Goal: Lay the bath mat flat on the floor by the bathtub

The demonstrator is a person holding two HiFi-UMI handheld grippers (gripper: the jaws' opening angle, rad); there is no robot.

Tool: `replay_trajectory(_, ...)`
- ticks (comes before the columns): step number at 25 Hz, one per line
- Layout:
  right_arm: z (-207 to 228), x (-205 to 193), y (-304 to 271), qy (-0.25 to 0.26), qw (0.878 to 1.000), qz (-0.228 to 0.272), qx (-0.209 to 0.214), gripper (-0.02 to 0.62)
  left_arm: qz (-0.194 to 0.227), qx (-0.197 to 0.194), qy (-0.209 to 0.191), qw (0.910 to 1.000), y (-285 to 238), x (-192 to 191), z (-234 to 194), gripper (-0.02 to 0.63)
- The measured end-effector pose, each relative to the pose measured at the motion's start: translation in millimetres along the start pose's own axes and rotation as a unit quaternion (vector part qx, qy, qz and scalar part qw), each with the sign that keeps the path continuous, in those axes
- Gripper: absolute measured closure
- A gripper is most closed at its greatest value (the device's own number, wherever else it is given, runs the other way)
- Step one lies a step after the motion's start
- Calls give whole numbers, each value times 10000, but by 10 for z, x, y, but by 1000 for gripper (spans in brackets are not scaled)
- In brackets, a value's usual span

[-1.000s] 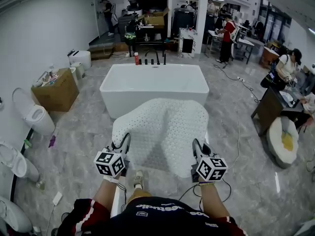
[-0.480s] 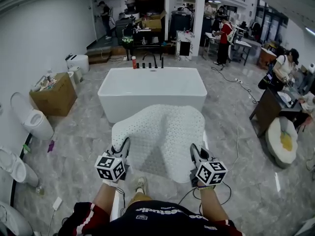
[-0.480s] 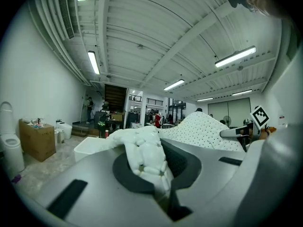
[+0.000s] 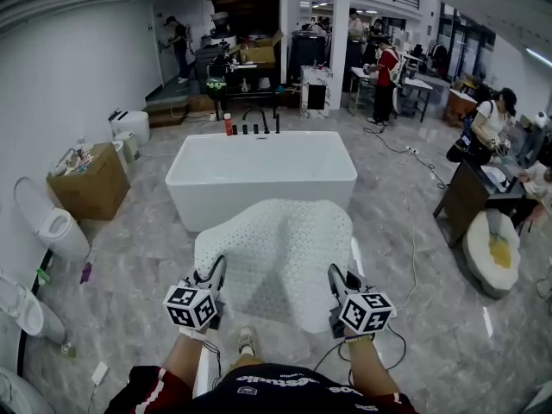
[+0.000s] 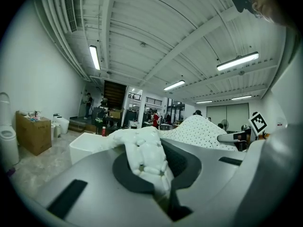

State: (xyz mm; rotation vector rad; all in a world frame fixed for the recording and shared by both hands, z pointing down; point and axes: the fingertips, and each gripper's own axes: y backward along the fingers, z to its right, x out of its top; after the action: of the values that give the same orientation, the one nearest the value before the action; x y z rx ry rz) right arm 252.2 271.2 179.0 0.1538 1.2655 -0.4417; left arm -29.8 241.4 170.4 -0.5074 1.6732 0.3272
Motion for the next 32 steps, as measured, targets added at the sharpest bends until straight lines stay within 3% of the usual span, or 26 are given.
replay_trajectory(16,261,286,-563,-12,9999,25,-160,549,191,230,213,9993,-453,178,-416,574)
replay_trajectory(32,351,533,-1557,92,9998,-119,-134,549,244,332,283,9987,-1147,387,-1101,574)
